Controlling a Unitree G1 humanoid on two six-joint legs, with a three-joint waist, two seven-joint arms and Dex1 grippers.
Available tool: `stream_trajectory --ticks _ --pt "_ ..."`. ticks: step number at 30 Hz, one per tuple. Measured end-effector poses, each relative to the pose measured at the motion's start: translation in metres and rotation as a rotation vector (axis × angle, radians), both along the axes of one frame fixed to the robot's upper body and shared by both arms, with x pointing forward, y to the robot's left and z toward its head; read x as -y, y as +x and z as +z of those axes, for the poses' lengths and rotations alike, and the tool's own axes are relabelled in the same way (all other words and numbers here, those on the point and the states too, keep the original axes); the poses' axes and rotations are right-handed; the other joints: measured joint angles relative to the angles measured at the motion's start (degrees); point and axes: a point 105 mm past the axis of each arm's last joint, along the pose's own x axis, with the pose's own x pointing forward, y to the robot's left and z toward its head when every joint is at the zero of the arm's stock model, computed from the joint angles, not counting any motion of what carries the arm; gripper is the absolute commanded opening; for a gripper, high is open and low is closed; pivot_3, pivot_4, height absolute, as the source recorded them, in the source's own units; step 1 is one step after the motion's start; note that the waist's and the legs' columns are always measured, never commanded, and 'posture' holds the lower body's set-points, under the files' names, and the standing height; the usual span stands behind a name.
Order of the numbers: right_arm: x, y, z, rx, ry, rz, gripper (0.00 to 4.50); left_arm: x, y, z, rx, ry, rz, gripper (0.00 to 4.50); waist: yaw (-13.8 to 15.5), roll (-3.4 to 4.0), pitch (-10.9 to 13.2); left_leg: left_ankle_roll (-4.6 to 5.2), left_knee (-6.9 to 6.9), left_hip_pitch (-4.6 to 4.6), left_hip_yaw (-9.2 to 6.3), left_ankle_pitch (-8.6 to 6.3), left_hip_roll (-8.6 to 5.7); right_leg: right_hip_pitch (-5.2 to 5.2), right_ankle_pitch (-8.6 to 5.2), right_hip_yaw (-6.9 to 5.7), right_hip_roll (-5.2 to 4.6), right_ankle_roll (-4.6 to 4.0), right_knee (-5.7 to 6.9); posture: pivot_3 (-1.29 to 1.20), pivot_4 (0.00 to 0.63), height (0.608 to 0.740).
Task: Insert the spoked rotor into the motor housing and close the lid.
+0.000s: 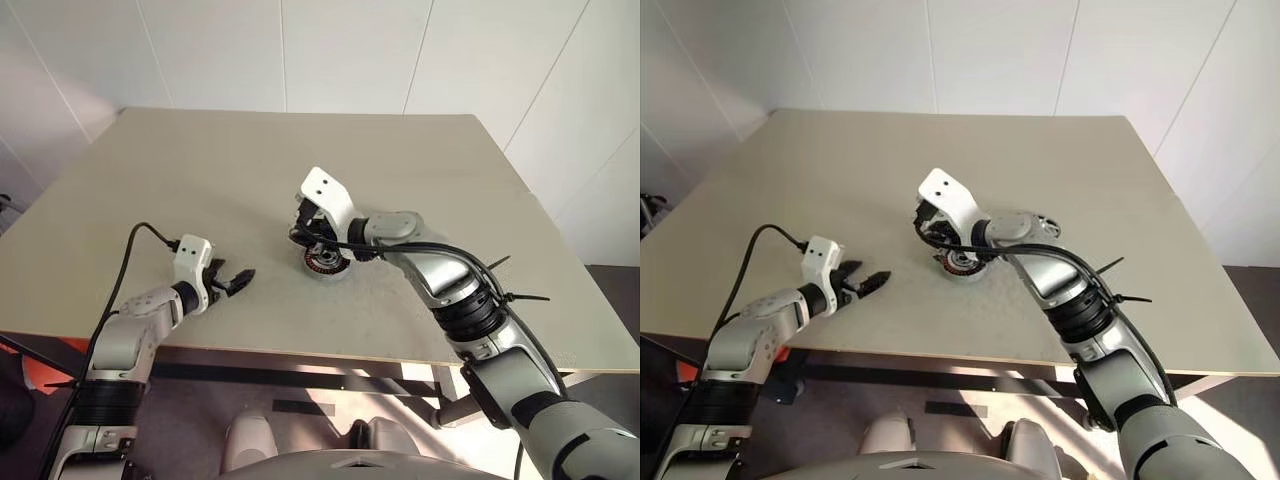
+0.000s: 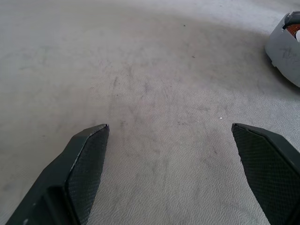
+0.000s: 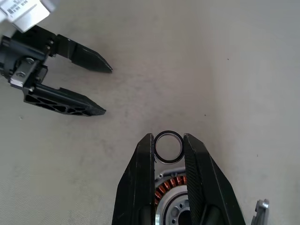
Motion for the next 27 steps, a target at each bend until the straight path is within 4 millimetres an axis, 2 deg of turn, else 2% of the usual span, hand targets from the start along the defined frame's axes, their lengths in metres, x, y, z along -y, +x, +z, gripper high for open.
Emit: stream_trajectory --ticks 14,22,27 --pt "0.011 0.012 -0.004 0.033 -0.026 -0.048 0.57 -0.001 0.000 0.000 0.001 0.001 0.006 4.43 0.00 -0.01 -0.01 -0.04 0.01 0.10 0.00 0.02 0.00 0.02 0.00 0.04 0.00 0.00 0.13 0.00 0.000 0.740" --pt "0.016 0.017 0.014 0.077 -0.013 -0.061 0.57 0.000 0.000 0.000 0.000 0.001 0.005 4.43 0.03 -0.01 -0.01 -0.04 0.01 0.07 0.00 0.02 0.00 0.01 0.00 0.03 0.00 0.00 0.12 0.00 0.000 0.740" --pt "0.016 0.017 0.015 0.081 -0.014 -0.057 0.57 0.002 0.001 0.000 0.002 -0.005 0.000 4.43 -0.01 -0.01 -0.01 -0.04 0.01 0.08 0.01 0.02 0.00 0.01 0.00 0.03 0.00 0.00 0.12 0.00 0.000 0.740"
